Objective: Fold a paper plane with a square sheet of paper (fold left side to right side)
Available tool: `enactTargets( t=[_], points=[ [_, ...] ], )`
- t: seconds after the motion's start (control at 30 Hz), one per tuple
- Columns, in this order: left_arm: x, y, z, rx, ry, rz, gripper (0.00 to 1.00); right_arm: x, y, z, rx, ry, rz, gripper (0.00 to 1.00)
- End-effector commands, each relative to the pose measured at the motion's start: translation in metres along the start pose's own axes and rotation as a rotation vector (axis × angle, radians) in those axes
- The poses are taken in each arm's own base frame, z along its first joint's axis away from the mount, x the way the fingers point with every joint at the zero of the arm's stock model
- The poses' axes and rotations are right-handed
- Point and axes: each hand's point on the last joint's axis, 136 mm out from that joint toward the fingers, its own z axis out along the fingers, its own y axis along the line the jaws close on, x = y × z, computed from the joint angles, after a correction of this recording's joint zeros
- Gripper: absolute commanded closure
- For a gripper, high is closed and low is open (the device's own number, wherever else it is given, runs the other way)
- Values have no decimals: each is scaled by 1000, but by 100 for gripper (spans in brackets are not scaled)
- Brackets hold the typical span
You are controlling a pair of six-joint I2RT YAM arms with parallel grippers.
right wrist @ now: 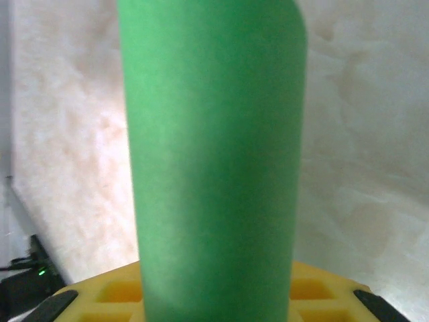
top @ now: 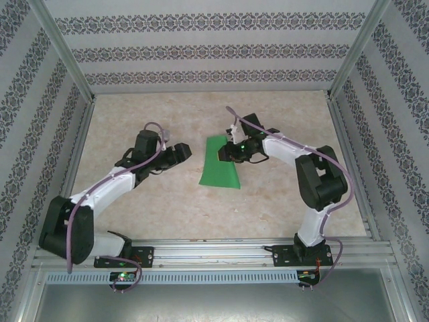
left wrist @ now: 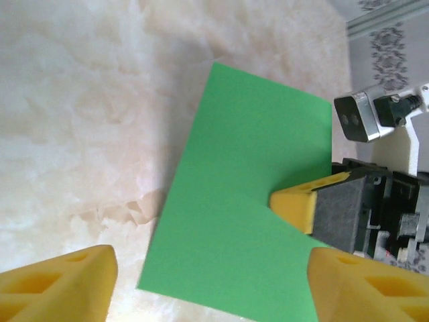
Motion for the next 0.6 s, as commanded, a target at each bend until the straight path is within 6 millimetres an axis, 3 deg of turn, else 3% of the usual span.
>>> enactTargets(
  t=[0.0, 0.13, 0.23, 0.57],
  points=[
    [-4, -25, -19, 169, -23, 136, 17, -5, 41, -32, -205, -50, -134, 68],
    [-11, -60, -42, 341, -79, 229, 5, 0, 62, -66, -319, -88, -193, 68],
    [-11, -80, -51, 429, -67, 275, 2, 7, 80, -90, -390, -111, -247, 68],
    [-4, -123, -53, 625, 24, 354, 0, 30, 142, -143, -567, -145, -384, 70]
  ],
)
